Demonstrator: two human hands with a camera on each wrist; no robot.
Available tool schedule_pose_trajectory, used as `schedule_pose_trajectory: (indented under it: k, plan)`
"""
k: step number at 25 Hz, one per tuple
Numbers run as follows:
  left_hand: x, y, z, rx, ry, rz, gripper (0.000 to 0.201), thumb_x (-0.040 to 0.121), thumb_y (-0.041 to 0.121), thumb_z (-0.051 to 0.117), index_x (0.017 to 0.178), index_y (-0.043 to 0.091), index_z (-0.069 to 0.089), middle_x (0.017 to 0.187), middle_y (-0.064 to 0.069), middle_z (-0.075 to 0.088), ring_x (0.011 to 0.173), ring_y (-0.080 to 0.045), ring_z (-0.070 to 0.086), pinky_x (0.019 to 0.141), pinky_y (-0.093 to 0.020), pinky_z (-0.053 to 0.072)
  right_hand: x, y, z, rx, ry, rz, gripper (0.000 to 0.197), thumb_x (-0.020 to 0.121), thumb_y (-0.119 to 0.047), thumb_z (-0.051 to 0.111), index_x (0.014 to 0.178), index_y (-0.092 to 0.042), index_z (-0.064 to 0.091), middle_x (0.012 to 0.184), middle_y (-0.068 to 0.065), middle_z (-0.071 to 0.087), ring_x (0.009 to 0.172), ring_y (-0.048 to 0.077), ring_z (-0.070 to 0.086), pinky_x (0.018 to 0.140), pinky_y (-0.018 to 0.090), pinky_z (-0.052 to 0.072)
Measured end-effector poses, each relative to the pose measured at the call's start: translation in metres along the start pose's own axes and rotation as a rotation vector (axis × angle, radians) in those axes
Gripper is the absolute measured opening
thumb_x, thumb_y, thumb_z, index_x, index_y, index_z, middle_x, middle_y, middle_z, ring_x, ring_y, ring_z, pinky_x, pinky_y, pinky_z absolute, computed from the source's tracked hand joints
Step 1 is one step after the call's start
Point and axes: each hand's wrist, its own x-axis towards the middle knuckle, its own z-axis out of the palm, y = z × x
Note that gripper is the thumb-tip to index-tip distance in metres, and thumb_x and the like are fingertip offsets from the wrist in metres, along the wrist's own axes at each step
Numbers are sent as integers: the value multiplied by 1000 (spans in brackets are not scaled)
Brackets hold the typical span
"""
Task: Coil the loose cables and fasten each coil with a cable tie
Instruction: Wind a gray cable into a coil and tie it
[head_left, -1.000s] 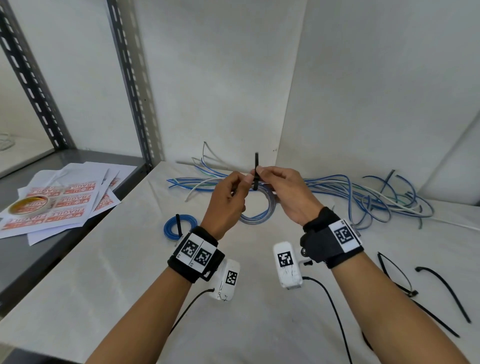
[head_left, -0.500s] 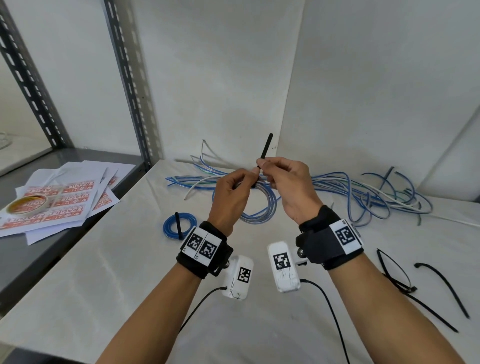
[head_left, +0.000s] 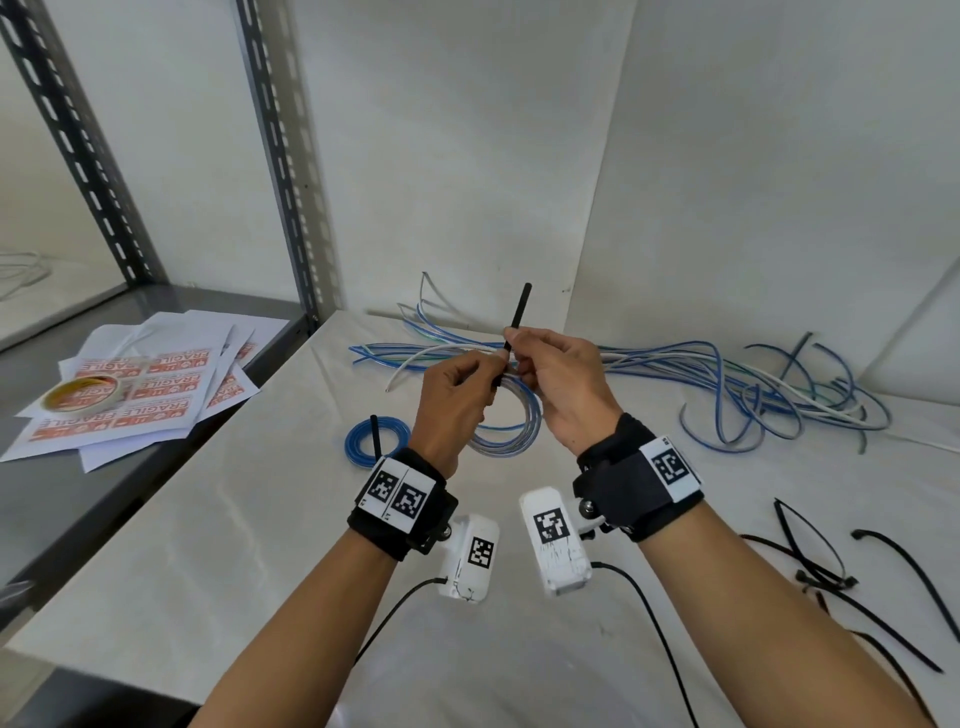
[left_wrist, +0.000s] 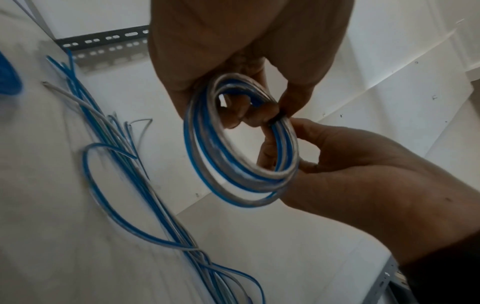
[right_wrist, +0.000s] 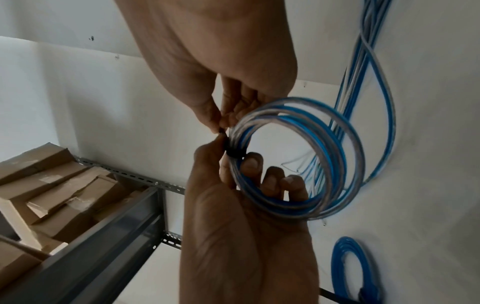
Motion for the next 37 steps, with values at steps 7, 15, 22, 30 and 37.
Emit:
schedule_pose_trajectory:
  k: [7, 15, 22, 30, 37]
  plan:
    - [-1, 21, -52, 273, -102, 65, 36, 98, 43, 59, 123, 17, 59, 121, 4, 55, 102, 3, 54, 93, -20, 37, -5, -17, 20, -142, -279, -46, 18, 98, -9, 63, 79, -11, 64, 66, 3, 64, 60, 16, 63, 60, 24, 49]
    - [6, 27, -100, 285, 18, 23, 30, 93, 26, 72, 117, 9, 67, 103, -9, 77, 85, -20, 76, 74, -33, 63, 4, -10, 60, -252, -211, -299, 21, 93, -19, 74, 88, -4, 59, 73, 8, 72, 61, 18, 72, 60, 25, 54]
    - [48, 34, -131, 259, -220, -221, 24, 99, 27, 60, 103, 6, 72, 72, -8, 70, 58, -15, 70, 56, -21, 57, 32, 34, 50, -626, -428, -178, 25, 90, -25, 76, 107, -8, 70, 84, 6, 73, 59, 10, 64, 56, 17, 47]
    - [90, -37, -163, 503, 1, -387, 13, 89, 8, 76, 99, 2, 72, 93, -19, 73, 72, -22, 73, 65, -31, 63, 65, 97, 86, -536, -156, 125, 25, 87, -18, 80, 89, -8, 57, 77, 15, 72, 63, 22, 73, 69, 39, 64]
    - [95, -56, -174, 1013, -267, -415, 24, 97, 22, 67, 117, 12, 74, 114, -8, 71, 110, -27, 66, 99, -37, 52, 57, 97, 70, -1069, -565, 236, 47, 90, -45, 73, 93, 3, 69, 71, 7, 75, 55, 13, 71, 54, 23, 56]
